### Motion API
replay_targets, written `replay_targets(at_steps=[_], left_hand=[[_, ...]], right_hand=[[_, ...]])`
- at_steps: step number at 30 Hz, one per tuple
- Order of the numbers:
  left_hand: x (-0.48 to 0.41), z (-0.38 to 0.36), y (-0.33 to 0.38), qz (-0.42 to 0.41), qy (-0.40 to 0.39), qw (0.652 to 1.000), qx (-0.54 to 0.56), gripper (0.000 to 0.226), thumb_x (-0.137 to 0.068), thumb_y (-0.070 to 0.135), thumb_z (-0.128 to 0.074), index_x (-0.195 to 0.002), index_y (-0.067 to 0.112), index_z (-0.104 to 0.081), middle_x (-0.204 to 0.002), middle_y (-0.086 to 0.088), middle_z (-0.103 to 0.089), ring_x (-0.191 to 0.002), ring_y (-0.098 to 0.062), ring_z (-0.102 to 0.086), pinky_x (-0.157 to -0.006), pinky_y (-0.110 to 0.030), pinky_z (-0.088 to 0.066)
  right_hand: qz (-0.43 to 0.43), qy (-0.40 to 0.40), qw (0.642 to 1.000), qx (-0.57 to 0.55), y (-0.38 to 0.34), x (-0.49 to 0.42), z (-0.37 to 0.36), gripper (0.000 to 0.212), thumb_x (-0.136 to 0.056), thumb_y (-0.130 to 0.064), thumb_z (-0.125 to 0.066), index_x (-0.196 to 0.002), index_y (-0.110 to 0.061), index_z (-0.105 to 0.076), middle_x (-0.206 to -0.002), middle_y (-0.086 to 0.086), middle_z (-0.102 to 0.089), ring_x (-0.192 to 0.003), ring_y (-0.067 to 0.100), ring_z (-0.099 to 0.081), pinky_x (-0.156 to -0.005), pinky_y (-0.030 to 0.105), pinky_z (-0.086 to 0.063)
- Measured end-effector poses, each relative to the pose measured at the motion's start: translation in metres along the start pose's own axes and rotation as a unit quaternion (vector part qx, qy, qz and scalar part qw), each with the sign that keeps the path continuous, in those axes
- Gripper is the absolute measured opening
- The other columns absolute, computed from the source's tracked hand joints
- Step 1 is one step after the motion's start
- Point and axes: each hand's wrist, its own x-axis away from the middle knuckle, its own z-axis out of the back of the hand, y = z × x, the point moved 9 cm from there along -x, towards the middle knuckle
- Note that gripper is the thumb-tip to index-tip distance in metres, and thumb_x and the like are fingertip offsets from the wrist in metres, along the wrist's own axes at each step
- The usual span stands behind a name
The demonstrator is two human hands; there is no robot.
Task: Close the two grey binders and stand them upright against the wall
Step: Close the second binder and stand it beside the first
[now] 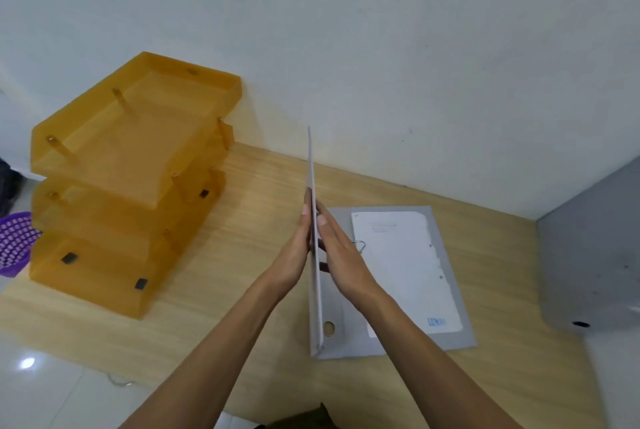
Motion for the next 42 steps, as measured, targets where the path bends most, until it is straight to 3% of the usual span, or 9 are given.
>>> replay_targets(at_steps=[2,5,8,17,20,27,31,35,42], left_hand=[[-0.007,-0.021,-0.007,-0.003,-0.012,1.0,-0.02,0.059,-0.106,0.051,-0.018,-0.162,0.037,-0.007,-0.161,0.03,-0.017,-0.136,0.026,-0.028,-0.113,-0.01,-0.034],[-0.015,-0.041,-0.028,0.015,-0.012,0.998,-0.059,0.064,-0.107,0.045,-0.026,-0.163,0.031,0.001,-0.171,0.015,0.005,-0.156,0.0,0.003,-0.129,-0.037,-0.006],[-0.02,-0.048,-0.062,0.064,-0.016,0.989,-0.134,0.073,-0.105,0.049,-0.036,-0.162,0.031,0.005,-0.171,0.011,0.012,-0.156,-0.007,0.013,-0.126,-0.037,0.004],[-0.01,-0.038,-0.124,0.143,0.095,0.979,-0.113,0.088,-0.094,0.034,-0.068,-0.161,0.009,-0.016,-0.164,-0.01,-0.031,-0.147,-0.028,-0.039,-0.114,-0.035,-0.036],[0.0,-0.035,-0.14,0.178,0.127,0.97,-0.103,0.095,-0.087,0.038,-0.076,-0.159,0.01,-0.021,-0.152,-0.007,-0.049,-0.134,-0.029,-0.054,-0.104,-0.033,-0.042],[0.009,-0.047,-0.157,0.197,0.12,0.966,-0.117,0.08,-0.074,0.05,-0.079,-0.137,0.007,-0.056,-0.134,-0.01,-0.067,-0.12,-0.031,-0.066,-0.105,-0.049,-0.05],[0.013,-0.058,-0.158,0.193,0.129,0.959,-0.164,0.068,-0.083,0.039,-0.08,-0.138,0.009,-0.054,-0.135,-0.011,-0.066,-0.12,-0.031,-0.065,-0.104,-0.044,-0.051],[0.016,-0.069,-0.154,0.174,0.166,0.948,-0.209,0.07,-0.084,0.032,-0.08,-0.142,0.008,-0.048,-0.14,-0.012,-0.062,-0.126,-0.031,-0.06,-0.091,-0.029,-0.043],[0.017,-0.073,-0.158,0.187,0.174,0.937,-0.238,0.078,-0.083,0.033,-0.081,-0.147,0.009,-0.043,-0.144,-0.014,-0.059,-0.13,-0.033,-0.057,-0.098,-0.036,-0.045]], right_hand=[[-0.003,0.011,1.0,-0.01,-0.003,0.005,0.023,0.059,-0.098,-0.069,-0.034,-0.154,-0.051,-0.035,-0.161,-0.02,-0.041,-0.147,0.007,-0.041,-0.119,0.042,-0.039],[-0.008,0.045,0.999,0.009,-0.008,0.009,0.067,0.048,-0.101,-0.048,-0.05,-0.147,-0.035,-0.053,-0.143,-0.014,-0.063,-0.13,0.007,-0.06,-0.112,0.039,-0.047],[-0.033,0.073,0.995,0.06,-0.003,0.01,0.112,0.042,-0.095,-0.023,-0.062,-0.137,-0.023,-0.062,-0.126,-0.002,-0.073,-0.112,0.017,-0.071,-0.101,0.044,-0.057],[-0.099,0.115,0.982,0.114,0.065,0.029,0.215,0.038,-0.083,0.002,-0.063,-0.097,-0.033,-0.064,-0.113,0.002,-0.074,-0.09,0.007,-0.071,-0.069,0.02,-0.057],[-0.141,0.143,0.974,0.102,0.104,0.038,0.239,0.04,-0.082,-0.003,-0.072,-0.116,-0.022,-0.063,-0.125,0.008,-0.072,-0.096,0.016,-0.071,-0.082,0.032,-0.059],[-0.161,0.212,0.947,0.181,0.157,0.053,0.258,0.114,-0.073,-0.036,-0.088,-0.162,-0.019,-0.019,-0.157,0.007,-0.046,-0.141,0.03,-0.049,-0.113,0.042,-0.043],[-0.219,0.192,0.935,0.204,0.202,0.071,0.257,0.108,-0.083,-0.047,-0.077,-0.164,-0.025,-0.009,-0.161,0.017,-0.034,-0.145,0.036,-0.041,-0.113,0.042,-0.04],[-0.169,0.121,0.88,0.428,0.21,0.079,0.245,0.089,-0.09,-0.053,-0.063,-0.163,-0.029,-0.017,-0.171,0.012,-0.009,-0.153,0.034,-0.02,-0.117,0.046,-0.036],[-0.17,-0.039,0.926,0.334,0.223,0.066,0.204,0.083,-0.097,-0.052,-0.056,-0.165,-0.029,-0.013,-0.174,0.002,0.01,-0.16,0.03,0.007,-0.129,0.045,-0.006]])
